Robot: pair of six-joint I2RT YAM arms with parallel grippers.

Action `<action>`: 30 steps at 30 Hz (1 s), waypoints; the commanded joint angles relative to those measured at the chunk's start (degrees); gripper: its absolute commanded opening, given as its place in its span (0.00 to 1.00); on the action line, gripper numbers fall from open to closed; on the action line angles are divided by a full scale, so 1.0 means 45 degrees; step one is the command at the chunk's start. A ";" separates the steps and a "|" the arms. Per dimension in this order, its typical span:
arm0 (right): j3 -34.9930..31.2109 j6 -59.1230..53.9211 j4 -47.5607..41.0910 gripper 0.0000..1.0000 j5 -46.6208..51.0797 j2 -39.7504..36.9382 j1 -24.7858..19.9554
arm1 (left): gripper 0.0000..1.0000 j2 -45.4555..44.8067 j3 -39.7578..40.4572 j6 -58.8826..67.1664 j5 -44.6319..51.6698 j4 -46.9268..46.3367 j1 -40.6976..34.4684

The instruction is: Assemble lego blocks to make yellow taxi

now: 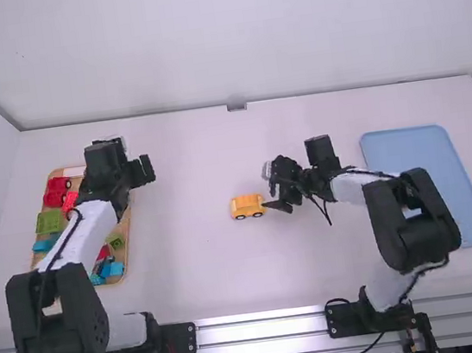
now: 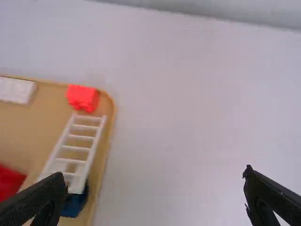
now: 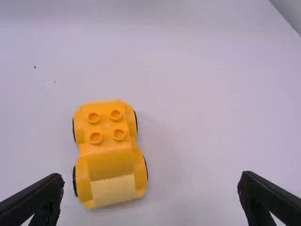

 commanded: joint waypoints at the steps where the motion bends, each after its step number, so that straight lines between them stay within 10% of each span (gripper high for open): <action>1: 0.0121 0.0058 0.0729 0.99 -0.1642 0.1428 0.0238 | 0.99 -0.1350 0.0053 -0.0787 -0.0034 -0.0165 0.0447; 19: 0.1919 0.1860 0.1700 0.98 0.0170 0.3997 0.2307 | 0.99 -0.4245 0.0053 -0.1899 -0.2181 -0.1836 0.1263; 30: 0.3196 0.0801 -0.1948 0.59 0.1355 0.3973 0.2540 | 0.99 -0.4129 0.0053 -0.1608 -0.2176 -0.1841 0.1263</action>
